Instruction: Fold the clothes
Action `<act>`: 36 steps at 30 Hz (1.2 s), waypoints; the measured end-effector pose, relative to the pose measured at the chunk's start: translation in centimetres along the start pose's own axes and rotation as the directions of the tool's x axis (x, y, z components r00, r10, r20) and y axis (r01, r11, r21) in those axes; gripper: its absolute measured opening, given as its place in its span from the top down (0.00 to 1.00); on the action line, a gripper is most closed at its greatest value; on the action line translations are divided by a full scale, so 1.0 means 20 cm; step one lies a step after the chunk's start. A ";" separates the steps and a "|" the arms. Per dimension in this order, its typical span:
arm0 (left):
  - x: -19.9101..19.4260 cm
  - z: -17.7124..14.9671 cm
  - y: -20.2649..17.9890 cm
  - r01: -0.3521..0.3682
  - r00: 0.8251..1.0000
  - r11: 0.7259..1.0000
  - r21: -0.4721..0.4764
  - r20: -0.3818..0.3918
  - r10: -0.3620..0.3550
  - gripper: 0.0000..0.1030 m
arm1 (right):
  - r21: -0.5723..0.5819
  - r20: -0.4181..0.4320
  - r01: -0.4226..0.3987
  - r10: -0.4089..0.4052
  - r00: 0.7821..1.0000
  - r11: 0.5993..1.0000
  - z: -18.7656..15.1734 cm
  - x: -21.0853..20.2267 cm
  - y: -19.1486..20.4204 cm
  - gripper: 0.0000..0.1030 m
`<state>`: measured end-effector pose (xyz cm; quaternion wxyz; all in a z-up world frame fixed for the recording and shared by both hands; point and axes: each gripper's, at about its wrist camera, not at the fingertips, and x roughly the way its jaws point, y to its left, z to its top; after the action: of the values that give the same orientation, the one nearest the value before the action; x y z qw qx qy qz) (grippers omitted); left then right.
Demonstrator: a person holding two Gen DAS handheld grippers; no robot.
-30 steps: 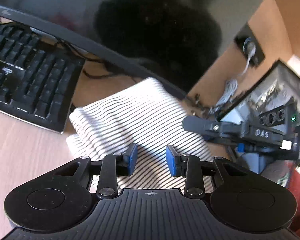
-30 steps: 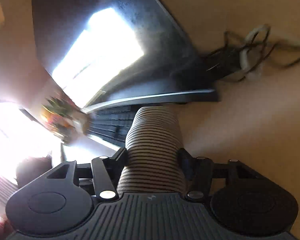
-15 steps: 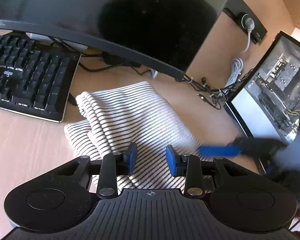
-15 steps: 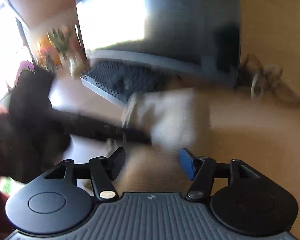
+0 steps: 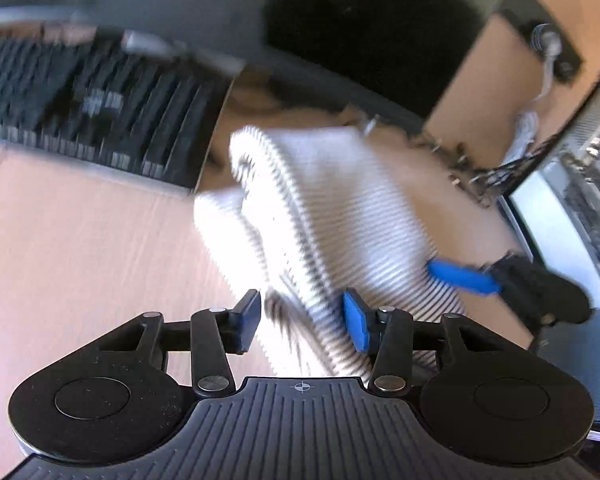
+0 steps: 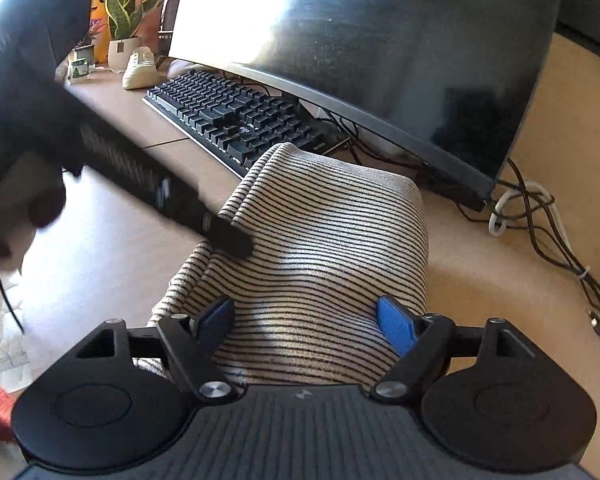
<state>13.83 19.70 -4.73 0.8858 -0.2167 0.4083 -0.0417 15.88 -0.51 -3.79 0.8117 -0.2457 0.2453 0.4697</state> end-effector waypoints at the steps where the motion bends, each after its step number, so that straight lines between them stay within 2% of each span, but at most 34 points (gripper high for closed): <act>1: 0.03 0.01 0.02 0.011 1.000 1.000 -0.016 -0.003 -0.011 0.51 | -0.011 0.004 0.008 -0.008 1.000 1.000 0.01 0.02 -0.01 0.21; 8: 0.19 0.17 0.05 0.025 1.000 1.000 0.008 -0.006 -0.025 0.47 | -0.008 -0.004 0.057 -0.057 0.998 0.998 0.09 0.19 -0.13 0.20; 12: 0.19 0.17 0.06 0.026 0.999 0.998 -0.057 0.022 -0.025 0.42 | 0.030 0.003 0.055 -0.055 0.998 0.998 0.10 0.19 -0.20 0.19; 14: 0.13 0.12 0.03 -0.011 0.999 0.993 -0.119 0.048 0.017 0.38 | 0.072 0.028 0.042 -0.044 0.999 0.997 0.09 0.12 -0.24 0.19; 16: 0.05 0.04 -0.05 -0.087 0.990 0.986 -0.141 0.099 0.101 0.37 | 0.132 0.067 0.031 -0.040 0.997 0.991 0.05 0.03 -0.32 0.14; 17: 0.02 0.00 -0.11 -0.132 0.980 0.980 -0.150 0.127 0.152 0.35 | 0.168 0.087 0.028 -0.043 0.995 0.985 0.01 -0.03 -0.38 0.04; 19: -0.03 -0.10 -0.25 -0.209 0.954 0.957 -0.199 0.175 0.245 0.23 | 0.238 0.128 0.019 -0.051 0.991 0.971 -0.06 -0.14 -0.51 0.00; 21: -0.02 -0.23 -0.42 -0.282 0.914 0.923 -0.261 0.219 0.341 0.01 | 0.263 0.110 0.022 -0.053 0.992 0.964 -0.18 -0.19 -0.63 0.00; 23: 0.03 -0.34 -0.58 -0.366 0.869 0.883 -0.294 0.231 0.437 0.00 | 0.274 0.070 0.012 -0.032 0.997 0.962 -0.29 -0.19 -0.74 0.00; 25: 0.13 -0.39 -0.73 -0.444 0.838 0.853 -0.273 0.210 0.503 0.00 | 0.277 0.013 -0.014 0.010 1.000 0.961 -0.38 -0.16 -0.84 0.00; 28: 0.27 -0.44 -0.87 -0.542 0.782 0.797 -0.266 0.188 0.595 0.00 | 0.221 0.003 -0.031 0.031 1.000 0.975 -0.45 -0.13 -0.89 0.00; 29: 0.31 -0.43 -0.89 -0.578 0.755 0.769 -0.272 0.178 0.631 0.00 | 0.187 -0.003 -0.047 0.048 0.999 0.981 -0.47 -0.12 -0.89 0.00; 31: 0.38 -0.42 -0.92 -0.641 0.688 0.702 -0.310 0.174 0.705 0.00 | 0.133 -0.042 -0.084 0.090 0.995 0.988 -0.48 -0.06 -0.89 0.00; 32: 0.41 -0.42 -0.93 -0.656 0.660 0.675 -0.338 0.178 0.730 0.00 | 0.134 -0.026 -0.111 0.115 0.993 0.985 -0.48 -0.05 -0.90 0.00; 33: 0.43 -0.41 -0.92 -0.660 0.640 0.656 -0.365 0.184 0.746 0.00 | 0.123 -0.019 -0.121 0.124 0.992 0.985 -0.48 -0.04 -0.90 0.00; 35: 0.48 -0.40 -0.92 -0.693 0.586 0.600 -0.400 0.172 0.792 0.00 | 0.091 0.002 -0.110 0.110 0.994 0.990 -0.46 -0.01 -0.89 0.00; 36: 0.49 -0.39 -0.93 -0.704 0.565 0.579 -0.412 0.170 0.808 0.00 | 0.081 0.009 -0.105 0.104 0.994 0.991 -0.45 0.00 -0.89 0.00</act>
<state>16.52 -2.33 -8.36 0.8279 -0.1524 0.3032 0.4465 30.10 -13.93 -7.65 0.7959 -0.1981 0.2746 0.5018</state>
